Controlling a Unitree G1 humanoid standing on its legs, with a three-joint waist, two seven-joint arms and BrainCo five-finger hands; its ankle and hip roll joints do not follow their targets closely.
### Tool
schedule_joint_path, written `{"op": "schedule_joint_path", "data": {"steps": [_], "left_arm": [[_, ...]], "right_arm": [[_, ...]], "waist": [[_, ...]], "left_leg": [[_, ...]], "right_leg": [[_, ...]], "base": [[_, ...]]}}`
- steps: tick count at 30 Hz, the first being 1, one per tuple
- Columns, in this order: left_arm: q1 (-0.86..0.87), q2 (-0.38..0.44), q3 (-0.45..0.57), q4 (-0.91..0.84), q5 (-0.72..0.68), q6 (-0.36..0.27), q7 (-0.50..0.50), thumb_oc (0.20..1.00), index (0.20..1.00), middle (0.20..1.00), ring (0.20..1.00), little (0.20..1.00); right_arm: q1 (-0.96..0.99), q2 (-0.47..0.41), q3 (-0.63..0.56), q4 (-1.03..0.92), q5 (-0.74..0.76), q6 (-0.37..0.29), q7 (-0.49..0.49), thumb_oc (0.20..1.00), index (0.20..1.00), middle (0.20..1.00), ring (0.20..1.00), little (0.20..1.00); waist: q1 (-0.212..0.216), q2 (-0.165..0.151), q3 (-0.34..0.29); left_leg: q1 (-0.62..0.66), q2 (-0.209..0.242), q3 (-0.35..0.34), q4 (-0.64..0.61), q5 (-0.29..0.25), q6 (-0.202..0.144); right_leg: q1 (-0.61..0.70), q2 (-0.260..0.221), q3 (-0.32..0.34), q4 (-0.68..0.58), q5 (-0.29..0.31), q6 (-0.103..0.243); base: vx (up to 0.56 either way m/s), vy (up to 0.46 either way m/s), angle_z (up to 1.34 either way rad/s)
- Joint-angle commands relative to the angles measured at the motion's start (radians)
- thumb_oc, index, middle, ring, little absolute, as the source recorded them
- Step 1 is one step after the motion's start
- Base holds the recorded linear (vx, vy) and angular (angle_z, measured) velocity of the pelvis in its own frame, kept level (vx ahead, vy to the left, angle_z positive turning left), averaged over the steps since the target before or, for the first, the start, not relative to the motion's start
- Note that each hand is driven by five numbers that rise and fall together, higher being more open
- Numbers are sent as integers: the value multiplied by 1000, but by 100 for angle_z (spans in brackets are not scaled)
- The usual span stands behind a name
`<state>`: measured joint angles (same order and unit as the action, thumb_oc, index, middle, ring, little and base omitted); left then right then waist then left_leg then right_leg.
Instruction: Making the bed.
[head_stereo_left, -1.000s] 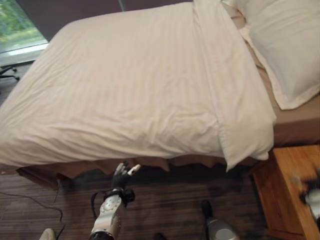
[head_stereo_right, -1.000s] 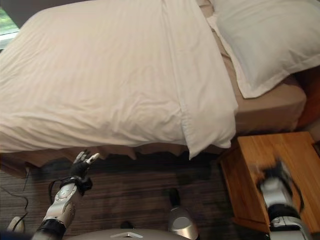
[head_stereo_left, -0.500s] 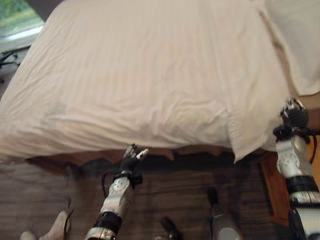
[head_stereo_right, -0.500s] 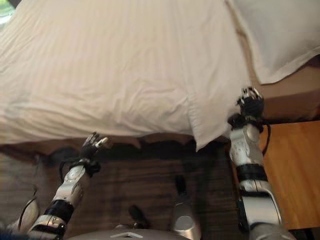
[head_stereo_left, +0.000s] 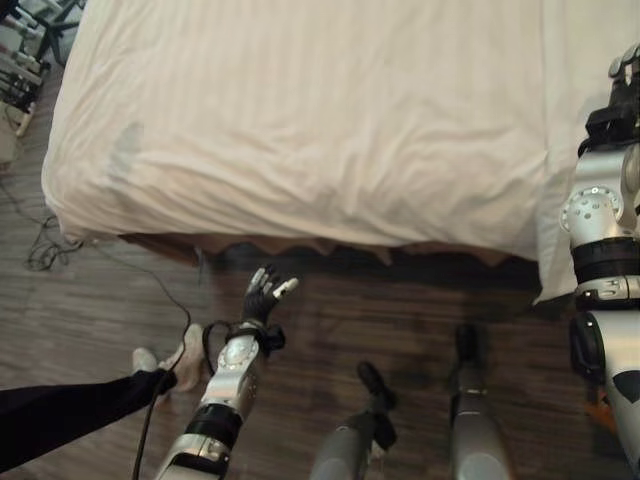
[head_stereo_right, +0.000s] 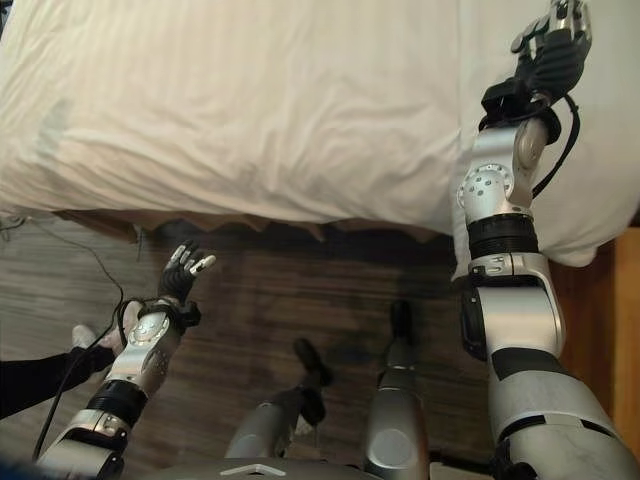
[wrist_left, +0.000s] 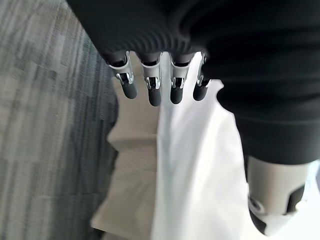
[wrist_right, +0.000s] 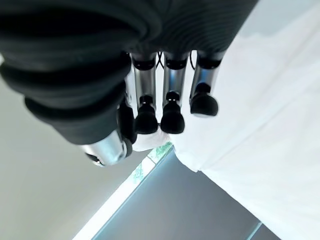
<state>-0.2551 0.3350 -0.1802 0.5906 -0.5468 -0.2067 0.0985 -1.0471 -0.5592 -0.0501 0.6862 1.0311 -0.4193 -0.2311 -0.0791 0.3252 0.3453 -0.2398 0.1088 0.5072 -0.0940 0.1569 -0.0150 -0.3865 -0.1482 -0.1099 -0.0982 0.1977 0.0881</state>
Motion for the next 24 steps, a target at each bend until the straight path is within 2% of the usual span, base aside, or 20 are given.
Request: {"op": "schedule_joint_path", "data": {"steps": [1,4,6,7,8,10,11,13,15,17,18,19,22,24], "left_arm": [[42,43,52,23,-9,-40,-30,1000,1000,1000,1000,1000],[56,27,89,66,-18,-33,-34,1000,1000,1000,1000,1000],[53,-4,101,101,-16,-28,-40,1000,1000,1000,1000,1000],[55,-4,100,103,-16,-28,-40,1000,1000,1000,1000,1000],[57,-37,118,136,-15,-18,-46,1000,1000,1000,1000,1000],[57,-48,125,149,-13,-19,-46,1000,1000,1000,1000,1000],[51,-70,141,183,-21,-13,-54,1000,1000,1000,1000,1000],[45,-90,139,198,-20,-5,-62,1000,1000,1000,1000,1000],[51,-100,134,204,-15,3,-72,1000,1000,1000,1000,1000],[59,-99,132,194,8,11,-70,1000,1000,1000,1000,1000],[63,-99,132,191,10,12,-69,1000,1000,1000,1000,1000],[60,-91,115,185,63,13,-51,1000,1000,1000,1000,1000],[81,-81,114,117,82,9,-35,1000,1000,1000,1000,1000],[104,-63,104,48,91,3,-41,1000,1000,1000,1000,1000]], "right_arm": [[22,22,-34,15,42,-43,52,200,200,200,200,200],[146,53,-56,48,35,-18,75,200,200,200,200,200],[260,98,-98,42,62,1,114,200,200,200,200,200],[270,100,-100,37,64,1,118,200,200,200,200,200],[400,153,-145,23,88,11,151,200,200,200,200,200],[470,177,-165,18,103,19,175,200,200,200,200,200],[574,202,-188,38,101,48,201,200,200,200,200,200],[645,217,-190,59,70,80,209,200,200,200,200,200],[712,214,-181,93,4,126,208,200,200,200,200,200],[766,196,-140,118,-129,172,183,200,200,200,200,200],[769,199,-139,114,-135,174,178,598,598,598,598,598],[817,156,-47,102,-358,220,150,1000,1000,1000,1000,1000],[898,77,106,-9,-713,266,116,1000,1000,1000,1000,1000],[917,28,176,-106,-855,277,112,1000,1000,1000,1000,1000]], "waist": [[-35,12,2],[-68,56,-8],[-101,70,-13],[-101,68,-15],[-137,71,-23],[-153,68,-29],[-189,53,-39],[-218,30,-50],[-239,-1,-64],[-246,-33,-77],[-247,-35,-77],[-241,-81,-95],[-215,-154,-123],[-196,-193,-142]], "left_leg": [[107,30,-27,7,-77,-164],[109,14,-22,7,-94,-155],[121,4,-7,7,-106,-150],[123,4,-7,7,-107,-149],[142,-6,5,7,-123,-141],[154,-11,9,7,-131,-137],[177,-19,19,7,-145,-129],[199,-23,29,7,-160,-123],[224,-27,36,7,-169,-117],[247,-29,43,7,-179,-111],[250,-30,43,7,-179,-110],[271,-24,41,9,-179,-110],[312,-9,21,12,-177,-109],[338,1,7,12,-178,-107]], "right_leg": [[19,-46,45,15,-101,96],[2,-56,67,17,-98,107],[3,-61,79,20,-93,109],[4,-62,80,20,-93,110],[12,-62,85,23,-94,110],[18,-64,88,28,-96,111],[29,-63,91,32,-97,112],[40,-62,93,33,-96,113],[58,-56,94,38,-94,114],[78,-50,95,39,-91,117],[81,-50,95,37,-91,117],[111,-43,87,38,-85,117],[168,-40,73,34,-85,111],[204,-37,63,33,-89,107]], "base": [[76,180,-2],[19,164,-23],[33,124,-11],[66,124,2],[56,85,-1],[66,113,-6],[75,119,-14],[55,76,-23],[15,29,-29],[-20,3,-27],[-69,-53,-28],[-61,-65,-30],[-35,-98,-10],[-22,-36,18]]}}
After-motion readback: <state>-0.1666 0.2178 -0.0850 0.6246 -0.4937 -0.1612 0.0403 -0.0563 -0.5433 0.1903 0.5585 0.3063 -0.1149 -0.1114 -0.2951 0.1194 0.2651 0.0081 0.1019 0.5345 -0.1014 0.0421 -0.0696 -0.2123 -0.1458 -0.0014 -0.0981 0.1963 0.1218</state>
